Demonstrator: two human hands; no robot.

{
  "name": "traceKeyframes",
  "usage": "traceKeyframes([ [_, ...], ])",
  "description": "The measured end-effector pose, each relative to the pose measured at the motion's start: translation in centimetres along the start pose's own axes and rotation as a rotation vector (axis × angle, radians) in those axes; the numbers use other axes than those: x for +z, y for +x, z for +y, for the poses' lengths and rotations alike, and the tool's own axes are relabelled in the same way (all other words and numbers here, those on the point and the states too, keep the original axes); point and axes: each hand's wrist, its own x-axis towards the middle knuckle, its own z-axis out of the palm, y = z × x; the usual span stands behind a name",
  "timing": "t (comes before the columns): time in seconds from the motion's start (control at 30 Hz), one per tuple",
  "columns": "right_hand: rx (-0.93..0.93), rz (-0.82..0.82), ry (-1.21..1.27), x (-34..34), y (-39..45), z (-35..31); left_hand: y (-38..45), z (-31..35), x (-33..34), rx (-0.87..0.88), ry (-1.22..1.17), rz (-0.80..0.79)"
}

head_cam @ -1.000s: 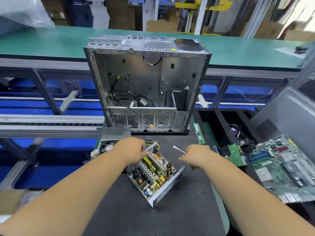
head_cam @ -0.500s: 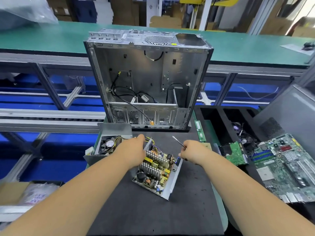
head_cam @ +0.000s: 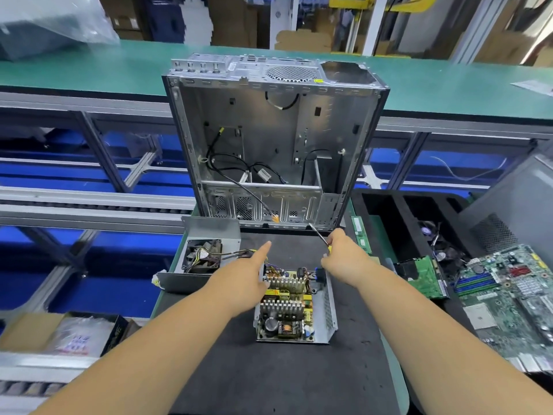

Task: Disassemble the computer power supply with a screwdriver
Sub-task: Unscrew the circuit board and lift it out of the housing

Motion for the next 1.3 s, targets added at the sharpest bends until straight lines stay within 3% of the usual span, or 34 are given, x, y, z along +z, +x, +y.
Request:
traceKeyframes([
  [0.13,-0.074,0.039,0.054,-1.2,-1.2,0.2,0.2,-0.1,-0.4,0.004,-0.093,0.225],
  [0.23,-0.204,0.083,0.121,-1.7,-2.7,0.6,0.6,0.6,-0.2,0.078,-0.234,0.291],
  [0.47,-0.164,0.231,0.318,-1.1,-4.3,1.0,3.8,2.5,1.4,0.255,-0.071,0.176],
  [0.77,-0.026,0.350,0.515,-0.9,-4.3,1.5,9.7,6.4,4.0,0.254,0.270,-0.125],
  [1.03,0.010,0.369,0.530,-1.3,-4.7,1.5,10.5,5.6,4.4,0.168,0.267,-0.144],
  [1.3,-0.009,0.375,0.554,-1.5,-5.0,0.9,10.8,4.8,4.2,-0.038,0.054,-0.128],
])
